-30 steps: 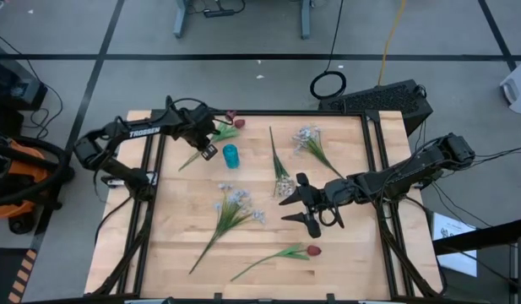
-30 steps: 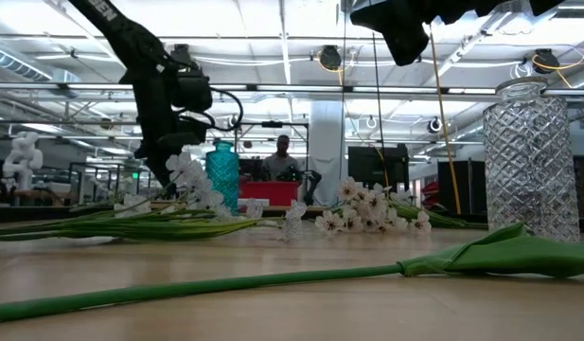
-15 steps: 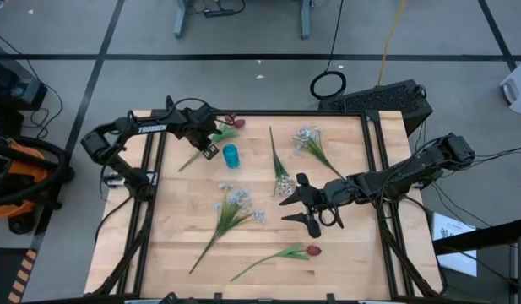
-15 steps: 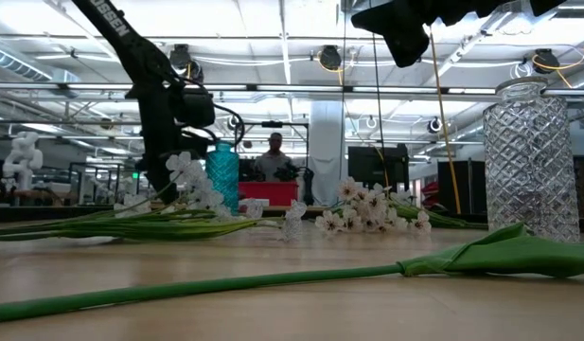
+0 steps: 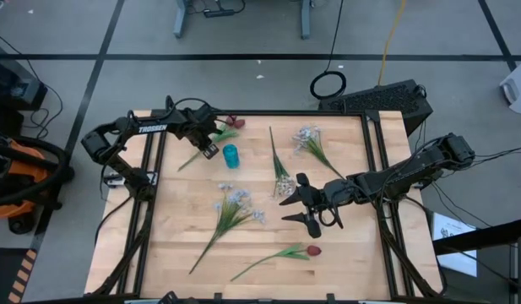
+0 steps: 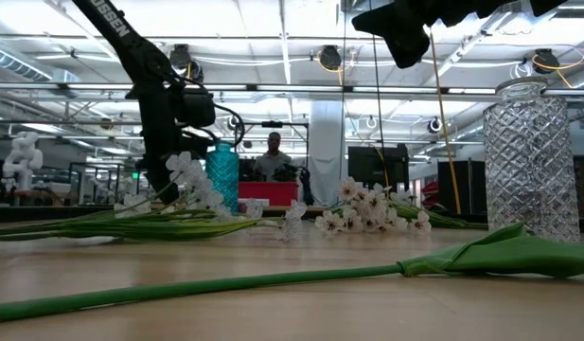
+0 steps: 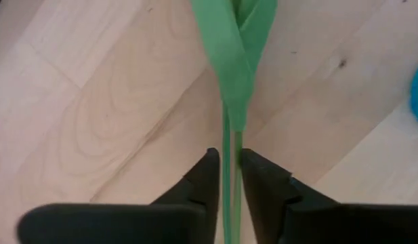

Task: Sort flowers into vase by color
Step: Move the middle red tulip to the top left of the table, then move the bottom red tulip to the top right of the table

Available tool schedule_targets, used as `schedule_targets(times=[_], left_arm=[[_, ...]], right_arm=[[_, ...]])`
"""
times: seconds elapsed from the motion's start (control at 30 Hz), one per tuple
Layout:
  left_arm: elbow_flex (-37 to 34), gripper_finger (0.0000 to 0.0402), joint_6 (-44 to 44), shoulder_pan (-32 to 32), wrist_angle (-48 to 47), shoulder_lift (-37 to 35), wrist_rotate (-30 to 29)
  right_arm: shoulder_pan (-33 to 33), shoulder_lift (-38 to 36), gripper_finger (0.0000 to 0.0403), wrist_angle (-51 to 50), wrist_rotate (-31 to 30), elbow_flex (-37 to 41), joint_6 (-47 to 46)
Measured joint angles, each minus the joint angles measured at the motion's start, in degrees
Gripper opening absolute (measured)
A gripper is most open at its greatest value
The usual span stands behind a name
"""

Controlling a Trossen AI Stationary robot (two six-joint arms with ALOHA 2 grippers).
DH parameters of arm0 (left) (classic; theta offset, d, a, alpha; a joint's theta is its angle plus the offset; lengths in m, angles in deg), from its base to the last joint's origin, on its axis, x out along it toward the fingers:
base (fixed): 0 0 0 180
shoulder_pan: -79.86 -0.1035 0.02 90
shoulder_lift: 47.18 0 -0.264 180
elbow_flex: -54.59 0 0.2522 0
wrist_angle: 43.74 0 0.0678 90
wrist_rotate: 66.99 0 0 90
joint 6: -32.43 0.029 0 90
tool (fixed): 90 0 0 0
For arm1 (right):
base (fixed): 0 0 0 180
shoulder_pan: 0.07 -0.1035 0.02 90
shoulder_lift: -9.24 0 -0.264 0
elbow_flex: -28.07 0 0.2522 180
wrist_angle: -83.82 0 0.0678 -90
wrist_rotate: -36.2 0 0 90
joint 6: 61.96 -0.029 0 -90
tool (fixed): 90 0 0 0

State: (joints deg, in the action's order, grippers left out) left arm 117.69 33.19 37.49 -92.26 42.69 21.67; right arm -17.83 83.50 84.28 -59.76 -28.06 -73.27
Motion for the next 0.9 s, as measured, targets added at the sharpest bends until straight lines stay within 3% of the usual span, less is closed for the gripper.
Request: schedule_targets(times=[0.2,0.4,0.7,0.9], left_arm=[[0.2,0.0127,-1.6,0.0,-0.7,0.0,-2.1],[4.0,0.0141,-4.9,0.1,-10.5,-2.3,-3.5],[9.3,0.0141,-8.1,4.4,-15.8,-14.8,-4.7],[11.2,0.0141,-11.6,12.8,-15.3,-23.1,-4.9]], right_arm=[[0.0,0.0,0.0199,-0.7,0.0,0.0,-0.3],[0.0,0.0,0.0199,-2.7,0.0,0.0,-1.7],[0.0,0.0,0.0199,-3.0,-0.1,0.0,-3.0],[0.0,0.0,0.0199,-3.1,-0.2,0.0,-3.2]])
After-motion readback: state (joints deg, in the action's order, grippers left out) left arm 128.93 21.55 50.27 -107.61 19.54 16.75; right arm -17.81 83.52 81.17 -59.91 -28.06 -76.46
